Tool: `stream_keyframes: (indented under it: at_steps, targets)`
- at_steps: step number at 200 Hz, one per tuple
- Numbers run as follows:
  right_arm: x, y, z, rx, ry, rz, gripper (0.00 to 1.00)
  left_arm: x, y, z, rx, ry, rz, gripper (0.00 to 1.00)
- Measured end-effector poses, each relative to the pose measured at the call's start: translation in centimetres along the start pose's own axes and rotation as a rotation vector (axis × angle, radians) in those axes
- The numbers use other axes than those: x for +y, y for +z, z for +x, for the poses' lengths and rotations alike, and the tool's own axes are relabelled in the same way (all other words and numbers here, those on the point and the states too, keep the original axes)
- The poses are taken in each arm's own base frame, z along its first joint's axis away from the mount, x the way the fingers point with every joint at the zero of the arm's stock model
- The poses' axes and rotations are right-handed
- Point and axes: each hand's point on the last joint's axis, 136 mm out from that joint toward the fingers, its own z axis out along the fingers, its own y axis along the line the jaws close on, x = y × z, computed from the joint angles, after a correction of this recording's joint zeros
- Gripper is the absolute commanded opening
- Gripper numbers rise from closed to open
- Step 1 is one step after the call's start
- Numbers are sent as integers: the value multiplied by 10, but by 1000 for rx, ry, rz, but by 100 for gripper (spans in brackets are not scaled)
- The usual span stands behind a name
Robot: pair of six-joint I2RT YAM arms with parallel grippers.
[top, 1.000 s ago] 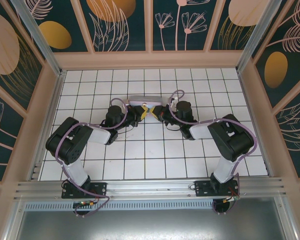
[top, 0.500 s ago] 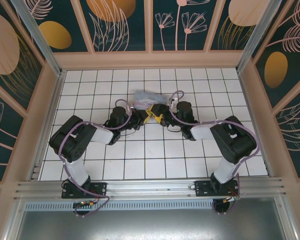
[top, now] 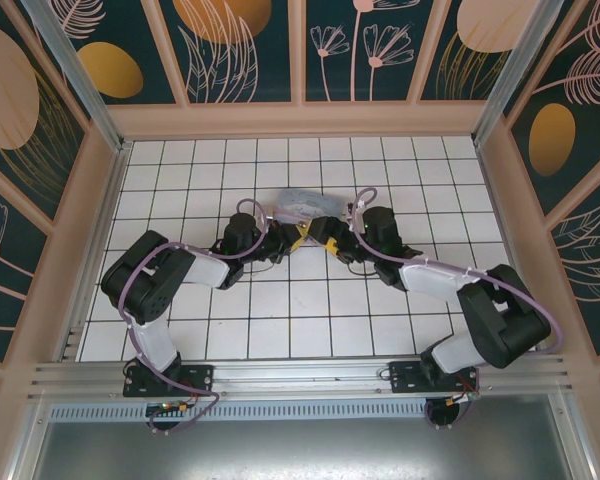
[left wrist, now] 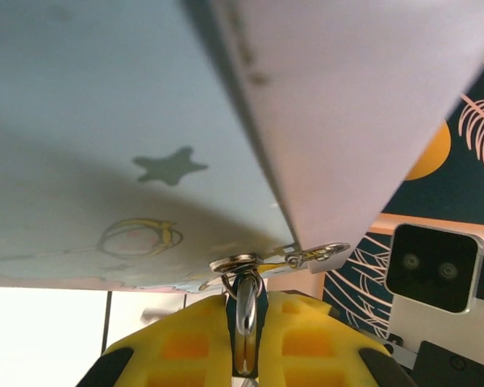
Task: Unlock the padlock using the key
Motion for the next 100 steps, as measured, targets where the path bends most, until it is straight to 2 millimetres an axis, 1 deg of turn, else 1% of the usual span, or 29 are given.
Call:
stream_keyframes:
  at_steps: [15, 35, 54, 65, 76, 89, 100]
  targets:
    - [-10, -4, 1, -1, -42, 62, 84, 4, -1, -1, 0, 3, -14, 0]
    - [-20, -3, -3, -6, -126, 180, 81, 9, -1, -1, 0, 1, -36, 0]
    - [-14, 0, -6, -16, -257, 267, 76, 15, -2, -1, 3, -3, -59, 0]
    - [-8, 3, -8, -21, -345, 314, 70, 16, -3, -1, 1, 0, -66, 0]
    - [-5, 5, -9, -22, -432, 356, 65, 17, -3, -2, -2, 2, -69, 0]
    - [-6, 8, -9, -22, -523, 408, 58, 18, -4, -3, -1, -2, -74, 0]
    - [-11, 9, -7, -17, -592, 452, 55, 19, -4, -2, 1, -5, -79, 0]
